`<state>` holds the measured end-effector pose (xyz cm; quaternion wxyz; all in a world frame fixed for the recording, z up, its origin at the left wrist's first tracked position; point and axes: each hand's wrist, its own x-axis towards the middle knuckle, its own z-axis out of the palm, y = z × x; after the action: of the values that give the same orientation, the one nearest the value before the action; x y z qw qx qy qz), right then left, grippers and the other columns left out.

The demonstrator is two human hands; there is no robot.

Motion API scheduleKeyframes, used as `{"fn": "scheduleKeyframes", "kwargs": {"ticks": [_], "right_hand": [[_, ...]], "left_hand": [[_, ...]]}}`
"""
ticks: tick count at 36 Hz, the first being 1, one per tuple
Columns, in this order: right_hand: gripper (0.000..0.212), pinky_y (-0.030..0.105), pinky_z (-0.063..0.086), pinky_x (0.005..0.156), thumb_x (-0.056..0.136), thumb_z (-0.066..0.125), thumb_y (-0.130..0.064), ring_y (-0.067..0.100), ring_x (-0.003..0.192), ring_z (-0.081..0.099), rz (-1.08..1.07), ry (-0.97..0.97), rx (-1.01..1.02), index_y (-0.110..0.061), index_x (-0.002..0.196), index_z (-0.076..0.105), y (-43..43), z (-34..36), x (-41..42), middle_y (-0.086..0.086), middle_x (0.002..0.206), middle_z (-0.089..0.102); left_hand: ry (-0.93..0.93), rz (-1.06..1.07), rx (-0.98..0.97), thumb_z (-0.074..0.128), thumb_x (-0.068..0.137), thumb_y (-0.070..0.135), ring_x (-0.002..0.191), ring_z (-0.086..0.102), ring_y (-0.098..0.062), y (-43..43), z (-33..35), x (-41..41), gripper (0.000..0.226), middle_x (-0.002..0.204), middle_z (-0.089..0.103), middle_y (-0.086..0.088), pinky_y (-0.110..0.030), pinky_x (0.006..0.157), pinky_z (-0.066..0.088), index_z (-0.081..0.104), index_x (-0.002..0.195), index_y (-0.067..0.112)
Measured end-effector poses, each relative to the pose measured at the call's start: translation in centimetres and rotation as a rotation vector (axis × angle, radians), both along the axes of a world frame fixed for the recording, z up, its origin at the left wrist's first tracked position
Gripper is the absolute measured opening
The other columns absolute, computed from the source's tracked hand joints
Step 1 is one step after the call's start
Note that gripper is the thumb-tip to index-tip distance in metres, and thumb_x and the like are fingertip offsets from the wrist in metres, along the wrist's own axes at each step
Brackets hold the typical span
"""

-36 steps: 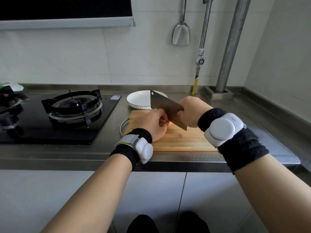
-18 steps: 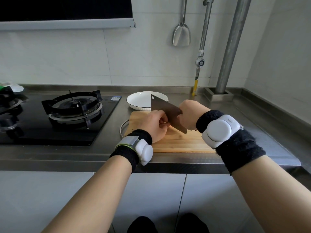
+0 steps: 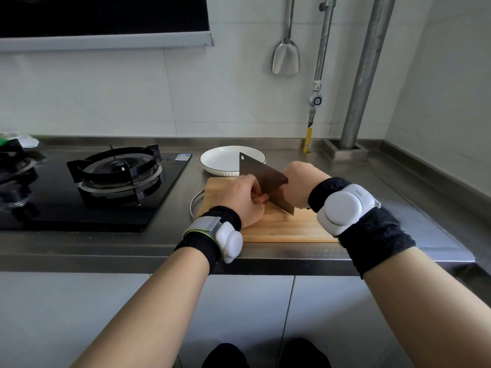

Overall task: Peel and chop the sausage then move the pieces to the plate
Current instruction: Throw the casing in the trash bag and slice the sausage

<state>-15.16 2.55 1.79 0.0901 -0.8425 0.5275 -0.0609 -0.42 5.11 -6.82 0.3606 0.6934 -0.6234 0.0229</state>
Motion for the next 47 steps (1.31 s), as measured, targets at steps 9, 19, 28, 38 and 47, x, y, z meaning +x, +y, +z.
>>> {"fn": "scheduleKeyframes", "kwargs": {"ticks": [9,19,28,38,47], "right_hand": [[0.02,0.035,0.059,0.076,0.098,0.051,-0.017,0.03,0.085,0.068,-0.001,-0.03,-0.017,-0.006,0.108,0.065,0.05,-0.12,-0.26,0.01,0.09,0.064],[0.019,0.037,0.058,0.078,0.097,0.052,-0.018,0.03,0.083,0.066,-0.012,-0.057,-0.052,-0.007,0.106,0.065,0.13,-0.16,-0.46,0.009,0.09,0.065],[0.022,0.032,0.052,0.073,0.099,0.051,-0.02,0.03,0.087,0.064,0.01,-0.049,-0.075,-0.007,0.11,0.065,0.24,0.5,-0.7,0.01,0.097,0.066],[0.023,0.033,0.053,0.074,0.1,0.052,-0.023,0.029,0.088,0.064,0.029,-0.051,-0.095,-0.007,0.11,0.064,0.37,0.69,-0.83,0.009,0.097,0.065],[0.022,0.035,0.056,0.077,0.099,0.052,-0.024,0.029,0.087,0.065,0.03,-0.051,-0.08,-0.008,0.11,0.063,0.66,0.66,-0.69,0.009,0.096,0.065]], "left_hand": [[-0.036,-0.003,0.014,0.065,0.084,0.024,0.077,0.053,-0.012,0.09,0.11,-0.02,0.009,0.085,0.055,0.005,-0.033,0.074,0.053,0.057,0.087,0.021],[-0.033,-0.012,0.003,0.065,0.084,0.026,0.076,0.053,-0.011,-0.01,-0.05,0.11,0.01,0.082,0.055,0.006,-0.031,0.072,0.053,0.056,0.085,0.022],[-0.041,-0.027,-0.011,0.063,0.081,0.018,0.076,0.054,-0.011,0.04,-0.1,0.34,0.009,0.084,0.058,0.006,-0.025,0.069,0.049,0.056,0.084,0.023],[-0.043,-0.043,-0.021,0.065,0.084,0.023,0.078,0.056,-0.011,-0.17,-0.4,0.45,0.011,0.086,0.057,0.007,-0.027,0.071,0.051,0.054,0.083,0.025],[-0.049,-0.048,-0.013,0.064,0.083,0.021,0.079,0.056,-0.011,-0.23,-0.37,0.43,0.009,0.088,0.057,0.006,-0.033,0.077,0.055,0.058,0.087,0.025]]}}
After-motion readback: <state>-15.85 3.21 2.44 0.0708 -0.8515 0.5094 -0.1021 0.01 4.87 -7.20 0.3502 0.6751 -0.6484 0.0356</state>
